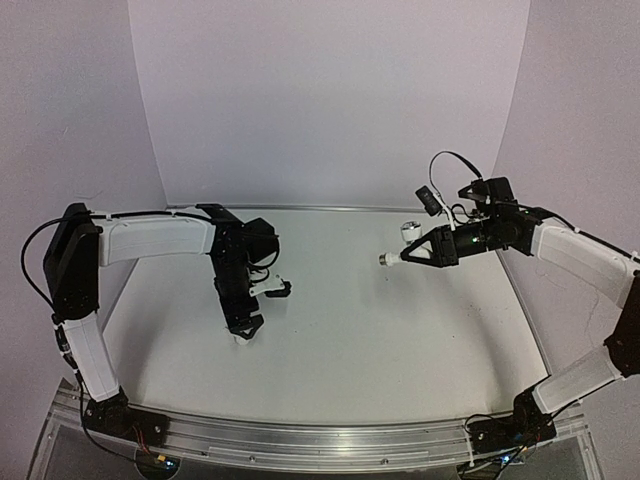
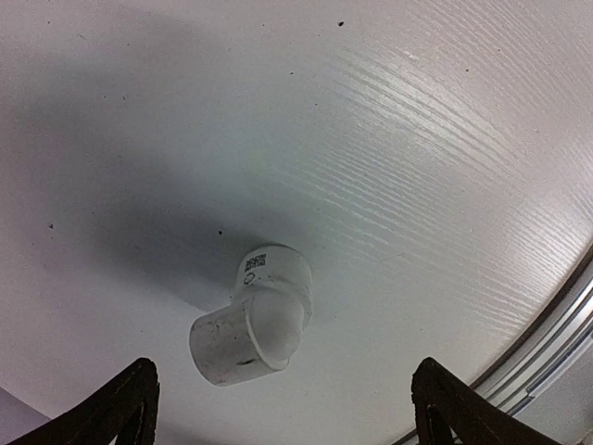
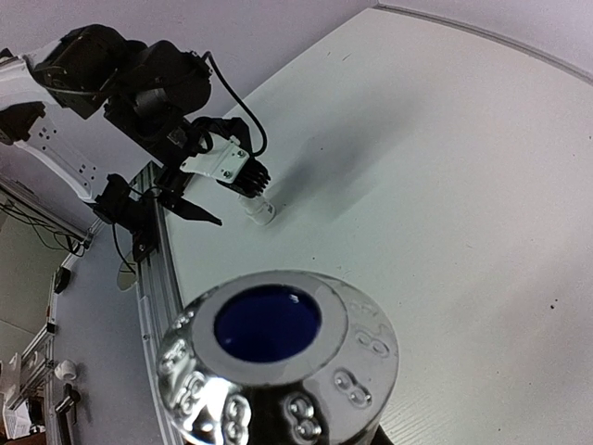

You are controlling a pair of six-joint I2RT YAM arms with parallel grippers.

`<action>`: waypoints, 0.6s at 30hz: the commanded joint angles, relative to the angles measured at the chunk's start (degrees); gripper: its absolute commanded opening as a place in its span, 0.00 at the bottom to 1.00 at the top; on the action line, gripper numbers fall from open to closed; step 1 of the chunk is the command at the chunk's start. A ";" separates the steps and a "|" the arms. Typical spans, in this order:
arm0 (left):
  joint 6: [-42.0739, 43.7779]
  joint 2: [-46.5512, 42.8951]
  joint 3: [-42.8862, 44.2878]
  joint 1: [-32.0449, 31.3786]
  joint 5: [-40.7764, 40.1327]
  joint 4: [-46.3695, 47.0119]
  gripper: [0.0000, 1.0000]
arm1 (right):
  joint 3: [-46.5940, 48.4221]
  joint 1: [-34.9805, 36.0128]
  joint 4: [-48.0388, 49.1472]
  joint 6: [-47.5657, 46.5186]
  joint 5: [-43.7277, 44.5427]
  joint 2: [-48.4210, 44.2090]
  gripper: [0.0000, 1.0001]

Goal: Install the water faucets

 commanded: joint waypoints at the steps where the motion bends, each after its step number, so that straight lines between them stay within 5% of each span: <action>1: 9.53 -1.51 -0.08 0.13 1.48 2.31 0.94 | 0.46 0.28 1.64 -0.49 -1.56 0.54 0.00; 18: 16.51 2.08 -7.42 0.03 -3.53 7.71 0.83 | 0.54 0.30 1.65 -0.33 -2.57 0.91 0.00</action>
